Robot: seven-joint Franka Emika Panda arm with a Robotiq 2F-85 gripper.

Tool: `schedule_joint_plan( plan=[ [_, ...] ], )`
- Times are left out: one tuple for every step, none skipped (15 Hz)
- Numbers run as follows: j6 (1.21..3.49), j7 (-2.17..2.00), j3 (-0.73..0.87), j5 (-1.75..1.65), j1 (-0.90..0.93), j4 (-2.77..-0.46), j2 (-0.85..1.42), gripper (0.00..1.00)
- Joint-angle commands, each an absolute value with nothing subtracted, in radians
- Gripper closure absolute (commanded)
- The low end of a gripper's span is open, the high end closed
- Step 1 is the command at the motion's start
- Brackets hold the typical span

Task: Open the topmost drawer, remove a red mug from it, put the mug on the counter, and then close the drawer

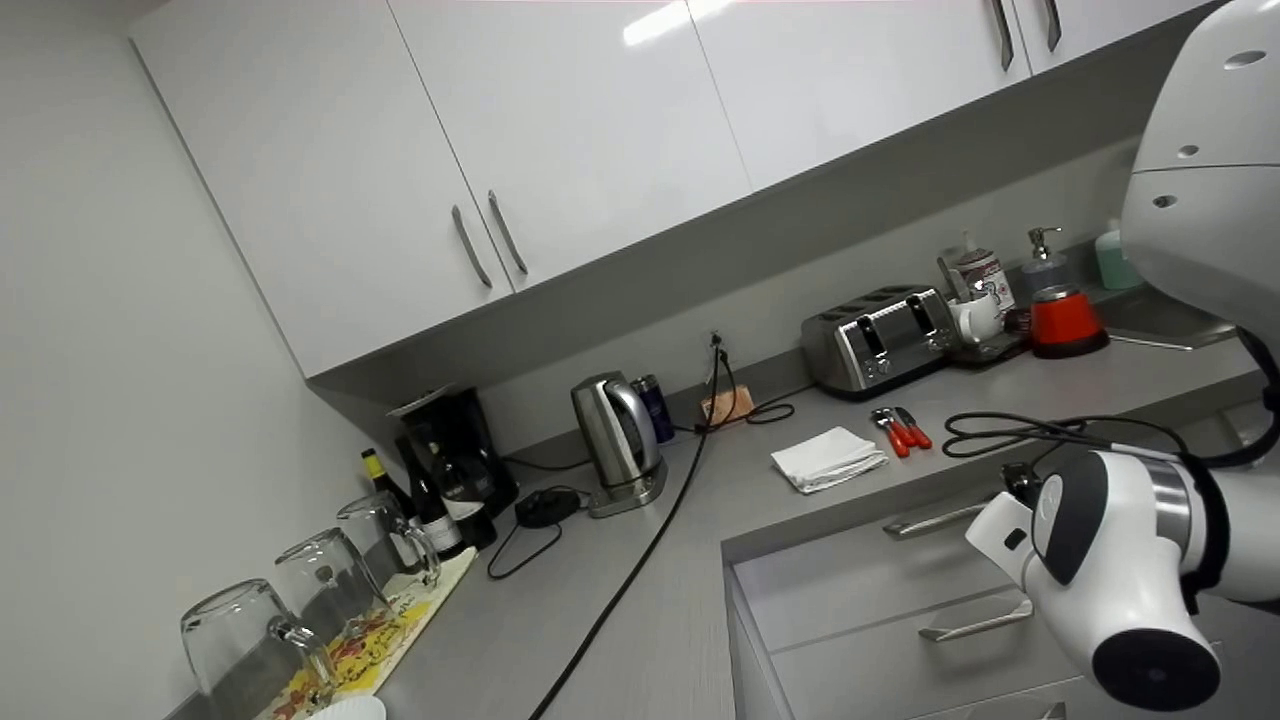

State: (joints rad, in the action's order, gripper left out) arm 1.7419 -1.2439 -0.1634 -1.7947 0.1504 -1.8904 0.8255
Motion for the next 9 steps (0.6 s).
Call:
schedule_joint_plan(
  plan=[
    [1.709, -1.253, -0.147, -1.819, 0.170, -1.846, 0.874, 0.00],
    [1.705, -1.253, -0.145, -1.821, 0.170, -1.832, 0.886, 0.00],
    [1.706, -1.252, -0.144, -1.826, 0.169, -1.821, 0.896, 0.00],
    [1.711, -1.254, -0.142, -1.836, 0.167, -1.806, 0.908, 0.00],
    [1.713, -1.258, -0.141, -1.843, 0.166, -1.792, 0.919, 0.00],
    [1.715, -1.260, -0.139, -1.847, 0.165, -1.775, 0.932, 0.00],
    [1.716, -1.256, -0.138, -1.850, 0.164, -1.756, 0.945, 0.00],
    [1.716, -1.251, -0.135, -1.850, 0.163, -1.735, 0.961, 0.00],
    [1.718, -1.247, -0.133, -1.848, 0.161, -1.715, 0.974, 0.00]
  ],
)
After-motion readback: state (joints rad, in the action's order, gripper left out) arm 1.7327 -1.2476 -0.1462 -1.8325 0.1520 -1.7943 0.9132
